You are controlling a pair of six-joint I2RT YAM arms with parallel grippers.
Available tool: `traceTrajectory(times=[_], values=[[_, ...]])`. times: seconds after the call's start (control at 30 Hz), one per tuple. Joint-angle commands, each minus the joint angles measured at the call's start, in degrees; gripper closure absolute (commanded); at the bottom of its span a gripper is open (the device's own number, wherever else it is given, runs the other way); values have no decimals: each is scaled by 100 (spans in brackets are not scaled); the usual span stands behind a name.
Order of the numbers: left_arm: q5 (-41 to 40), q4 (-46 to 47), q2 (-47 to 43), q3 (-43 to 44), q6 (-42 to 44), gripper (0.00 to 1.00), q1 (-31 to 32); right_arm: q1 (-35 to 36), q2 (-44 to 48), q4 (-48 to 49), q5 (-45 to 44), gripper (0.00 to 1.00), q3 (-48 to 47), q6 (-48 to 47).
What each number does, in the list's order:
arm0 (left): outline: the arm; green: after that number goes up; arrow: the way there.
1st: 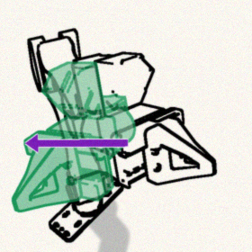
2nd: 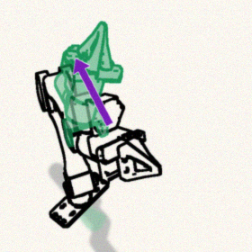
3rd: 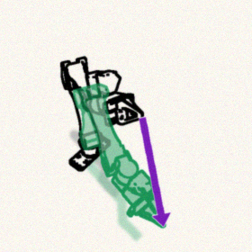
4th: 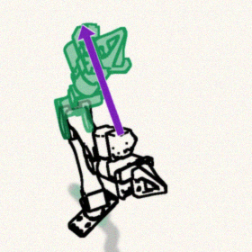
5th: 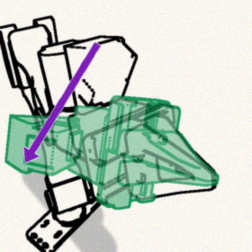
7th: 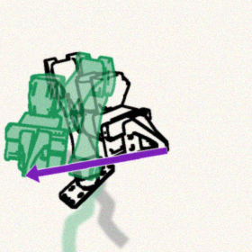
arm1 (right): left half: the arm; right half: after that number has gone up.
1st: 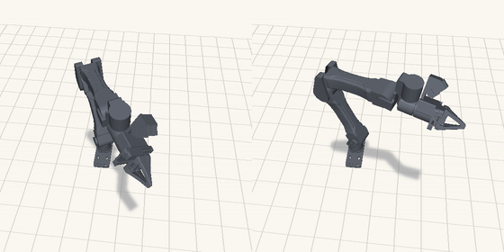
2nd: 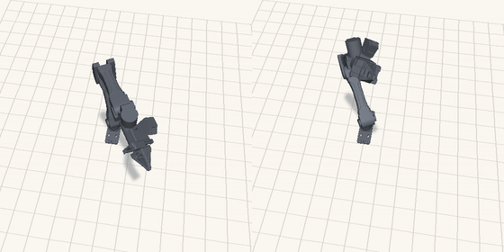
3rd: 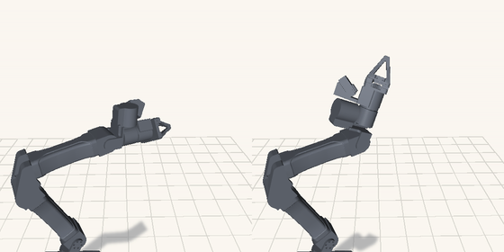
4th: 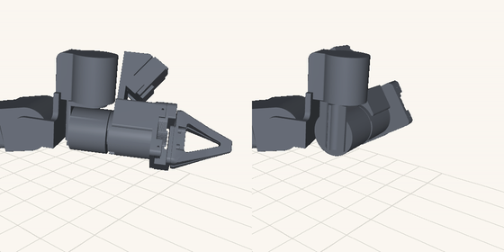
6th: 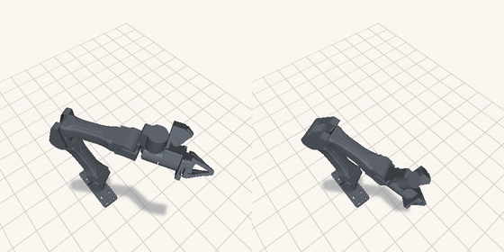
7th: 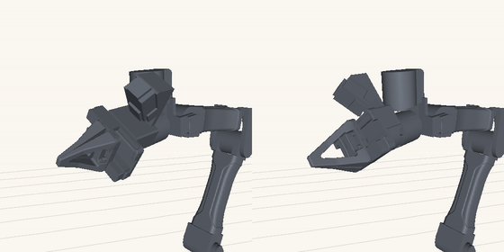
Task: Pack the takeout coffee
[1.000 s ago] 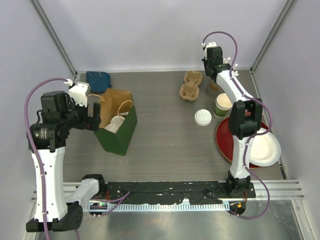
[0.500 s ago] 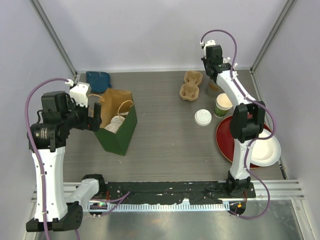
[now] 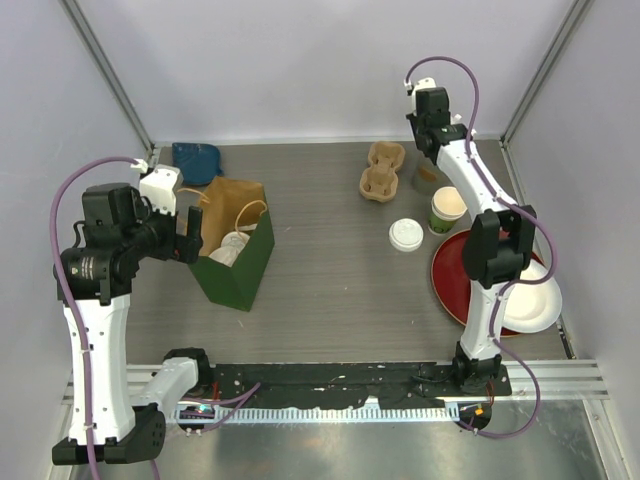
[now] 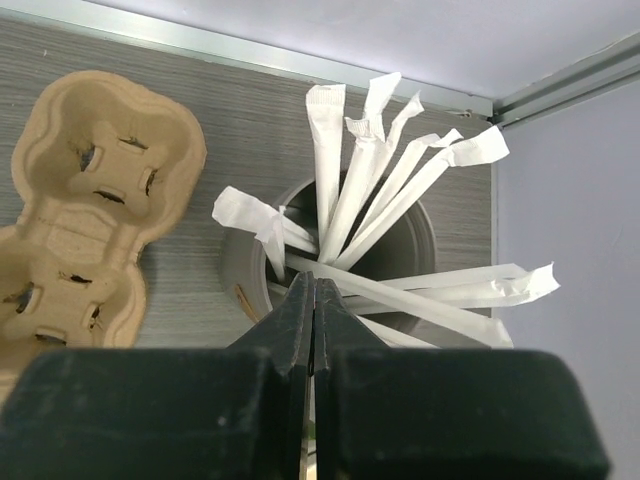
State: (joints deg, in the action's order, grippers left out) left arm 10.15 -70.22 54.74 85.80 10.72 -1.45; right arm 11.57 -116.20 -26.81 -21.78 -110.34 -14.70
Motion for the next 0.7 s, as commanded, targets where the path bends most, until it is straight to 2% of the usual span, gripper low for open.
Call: traceTrajectory(times=[0.0, 0.1, 0.2, 0.3, 0.47, 0.57, 0.6, 0.67], values=[[48, 17, -42, 68, 53, 0, 22, 20, 756, 9, -107, 99, -233, 142], [39, 43, -42, 68, 27, 0, 22, 12, 1195, 175, 112, 99, -128, 326], [31, 61, -34, 103, 9, 0, 22, 29, 1810, 789, 315, 99, 232, 503], [57, 52, -34, 130, -17, 0, 14, 90, 2460, 1501, 61, 99, 636, 626], [57, 34, -60, 165, -52, 0, 22, 205, 3436, 2732, 253, 99, 1515, 1240], [-13, 104, -69, 156, -96, 0, 14, 397, 3964, 3417, 875, 99, 1981, 1739], [-39, 131, -77, 148, -140, 0, 22, 477, 4113, 3663, 1556, 99, 2069, 1855], [-92, 210, -95, 121, -184, 0, 22, 844, 4115, 3762, 2219, 99, 2105, 2180]])
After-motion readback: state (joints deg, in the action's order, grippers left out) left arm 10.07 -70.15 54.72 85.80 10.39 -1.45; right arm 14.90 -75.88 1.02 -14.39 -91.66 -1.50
